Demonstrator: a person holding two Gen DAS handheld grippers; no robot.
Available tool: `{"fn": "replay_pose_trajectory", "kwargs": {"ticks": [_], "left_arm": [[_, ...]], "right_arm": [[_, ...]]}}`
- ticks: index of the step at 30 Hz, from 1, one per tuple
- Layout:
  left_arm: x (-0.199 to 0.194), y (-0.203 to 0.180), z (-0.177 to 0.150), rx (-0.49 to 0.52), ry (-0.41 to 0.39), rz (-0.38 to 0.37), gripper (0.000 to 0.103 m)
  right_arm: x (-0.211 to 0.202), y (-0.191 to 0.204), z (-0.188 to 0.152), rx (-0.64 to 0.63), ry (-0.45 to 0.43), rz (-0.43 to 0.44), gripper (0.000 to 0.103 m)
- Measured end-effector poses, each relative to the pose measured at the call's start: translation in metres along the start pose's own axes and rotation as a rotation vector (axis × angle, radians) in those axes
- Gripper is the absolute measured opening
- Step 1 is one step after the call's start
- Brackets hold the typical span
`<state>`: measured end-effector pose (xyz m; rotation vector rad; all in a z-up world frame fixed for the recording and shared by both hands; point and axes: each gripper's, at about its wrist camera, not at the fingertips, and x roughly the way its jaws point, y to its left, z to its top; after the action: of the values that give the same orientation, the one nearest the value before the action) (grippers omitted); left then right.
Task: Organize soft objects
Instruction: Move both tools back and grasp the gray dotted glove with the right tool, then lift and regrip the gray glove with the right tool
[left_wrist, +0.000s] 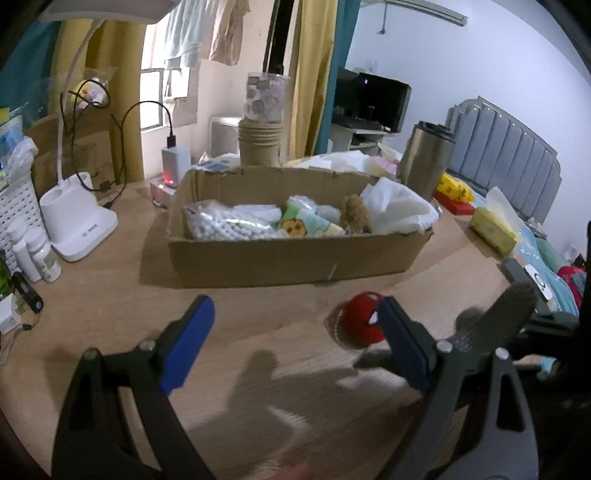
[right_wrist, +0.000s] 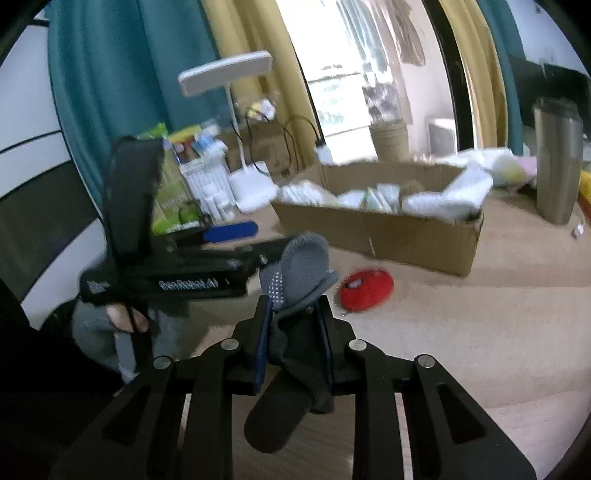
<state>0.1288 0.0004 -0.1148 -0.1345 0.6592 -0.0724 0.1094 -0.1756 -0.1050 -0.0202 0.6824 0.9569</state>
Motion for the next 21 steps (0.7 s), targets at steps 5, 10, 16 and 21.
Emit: {"fn": "replay_pose_trajectory", "kwargs": {"ticks": [5,10,16,21], "left_arm": [[-0.002,0.0,0.001,0.002,-0.007,0.003,0.091],[0.002,-0.003,-0.001,0.007,0.008,-0.002,0.091],[0.007,-0.012,-0.002,0.029,0.022,-0.01,0.091],[0.008,-0.013,-0.001,0.031,0.026,-0.001,0.091]], "right_arm": [[-0.015,-0.002,0.01,-0.001,-0.064,-0.032,0.02],[-0.036,-0.015,0.023,-0.001,-0.159,-0.133,0.014],[-0.026,-0.028,0.015,-0.033,-0.074,-0.228,0.014],[0.002,-0.02,-0.007,-0.052,0.052,-0.227,0.048]]}}
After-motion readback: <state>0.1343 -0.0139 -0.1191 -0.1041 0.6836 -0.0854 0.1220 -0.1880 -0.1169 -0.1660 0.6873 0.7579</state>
